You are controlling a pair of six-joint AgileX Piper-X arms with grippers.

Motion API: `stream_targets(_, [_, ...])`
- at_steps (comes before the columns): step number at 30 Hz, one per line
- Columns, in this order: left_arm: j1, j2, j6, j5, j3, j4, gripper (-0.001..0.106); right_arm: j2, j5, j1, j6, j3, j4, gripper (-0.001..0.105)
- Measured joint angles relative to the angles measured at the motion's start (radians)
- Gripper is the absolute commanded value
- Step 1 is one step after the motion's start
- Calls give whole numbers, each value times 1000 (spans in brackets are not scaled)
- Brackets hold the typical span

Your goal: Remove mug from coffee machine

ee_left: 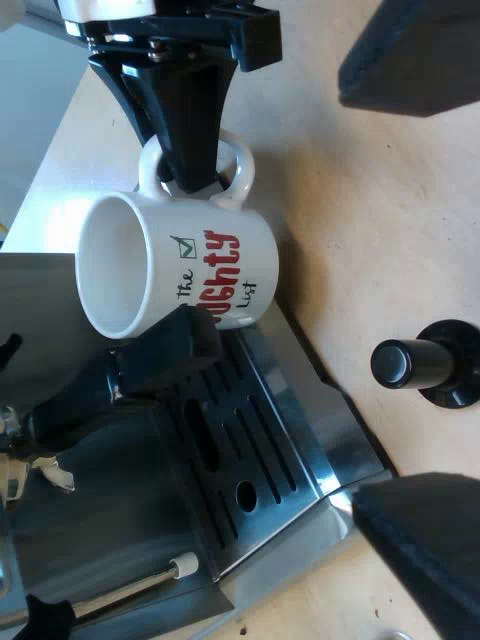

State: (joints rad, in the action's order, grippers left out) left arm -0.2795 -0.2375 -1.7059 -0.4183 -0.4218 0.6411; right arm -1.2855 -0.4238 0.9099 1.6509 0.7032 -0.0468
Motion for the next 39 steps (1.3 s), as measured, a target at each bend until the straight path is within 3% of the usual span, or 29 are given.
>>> stream_targets(16, [0, 0, 0, 0, 0, 0, 79, 90, -7, 0, -6, -1, 90, 0])
stream_targets(30, [0, 0, 0, 0, 0, 0, 79, 215, -88, 0, -6, -4, 254, 0])
stream_targets(39, [-12, 0, -25, -161, 0, -15, 79, 340, -143, 0, -6, -36, 304, 0])
